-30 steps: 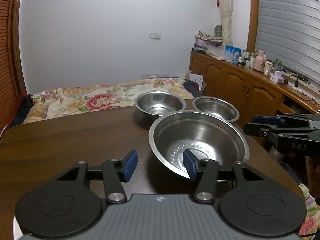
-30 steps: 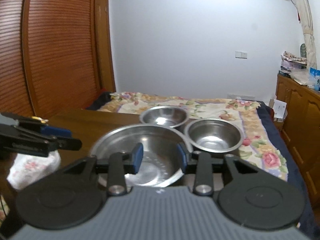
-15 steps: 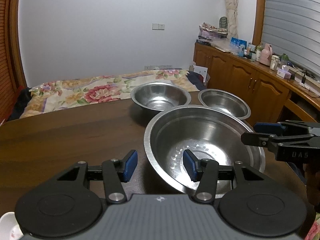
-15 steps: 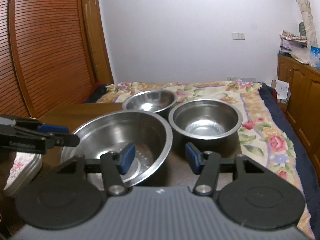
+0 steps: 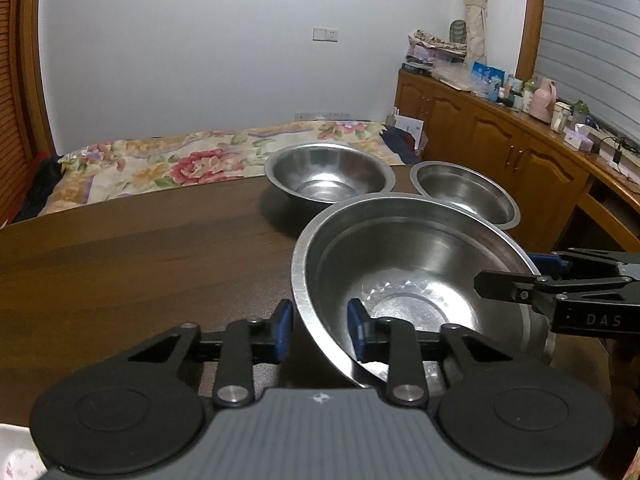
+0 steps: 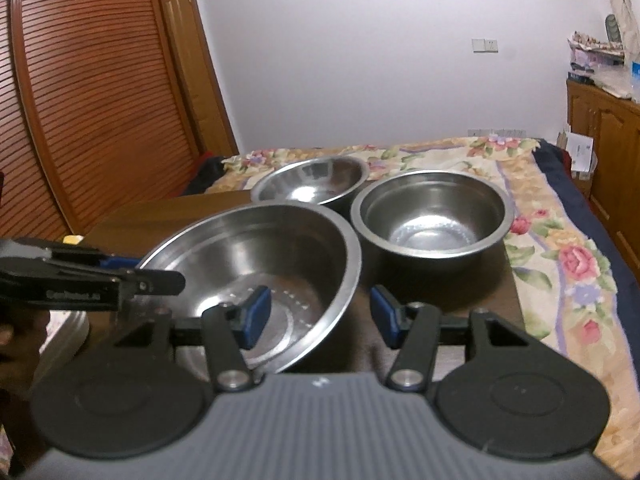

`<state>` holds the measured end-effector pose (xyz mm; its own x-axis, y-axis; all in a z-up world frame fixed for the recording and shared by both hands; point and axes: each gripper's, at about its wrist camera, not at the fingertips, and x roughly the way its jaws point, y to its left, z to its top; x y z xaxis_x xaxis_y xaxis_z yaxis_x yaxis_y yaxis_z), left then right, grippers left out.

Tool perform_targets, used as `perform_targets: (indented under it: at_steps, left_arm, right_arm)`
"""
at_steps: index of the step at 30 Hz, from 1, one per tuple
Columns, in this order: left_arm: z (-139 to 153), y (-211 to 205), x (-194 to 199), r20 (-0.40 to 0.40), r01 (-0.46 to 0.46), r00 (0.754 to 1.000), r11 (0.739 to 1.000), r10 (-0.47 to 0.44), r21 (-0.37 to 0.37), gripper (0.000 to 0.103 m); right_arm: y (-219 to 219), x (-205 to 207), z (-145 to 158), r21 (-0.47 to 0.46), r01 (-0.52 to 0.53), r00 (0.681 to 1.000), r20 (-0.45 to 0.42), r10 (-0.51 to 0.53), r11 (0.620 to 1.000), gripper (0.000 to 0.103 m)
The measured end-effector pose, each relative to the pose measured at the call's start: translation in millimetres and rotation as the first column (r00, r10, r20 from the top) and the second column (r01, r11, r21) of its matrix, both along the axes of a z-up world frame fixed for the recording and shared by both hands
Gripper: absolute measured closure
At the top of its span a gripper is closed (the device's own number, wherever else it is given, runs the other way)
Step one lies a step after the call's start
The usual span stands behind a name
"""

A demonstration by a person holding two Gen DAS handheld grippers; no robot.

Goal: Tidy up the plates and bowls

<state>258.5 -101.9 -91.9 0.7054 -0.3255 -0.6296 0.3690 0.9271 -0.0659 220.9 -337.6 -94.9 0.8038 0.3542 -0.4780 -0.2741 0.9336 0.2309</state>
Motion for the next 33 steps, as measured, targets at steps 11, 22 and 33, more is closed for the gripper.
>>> perform_targets:
  at_steps: [11, 22, 33]
  left_arm:
    - [7.4, 5.0, -15.1, -0.001, 0.01, 1.0, 0.999, -0.01, -0.038, 0.08]
    - [28.4, 17.6, -46.7, 0.04, 0.023, 0.999, 0.998, -0.021, -0.056, 0.08]
    - [32.0, 31.4, -76.3, 0.065, 0.04, 0.997, 0.998, -0.037, -0.046, 0.08]
  right_arm:
    - [3.4, -10.1, 3.9, 0.024, 0.004, 1.0, -0.005, -0.004, 1.0, 0.06]
    - [14.0, -36.3, 24.3, 0.005, 0.0, 0.999, 0.039, 0.0, 1.0, 0.06]
    - [26.7, -56.9, 26.5, -0.028, 0.003, 0.999, 0.039, -0.002, 1.0, 0.06]
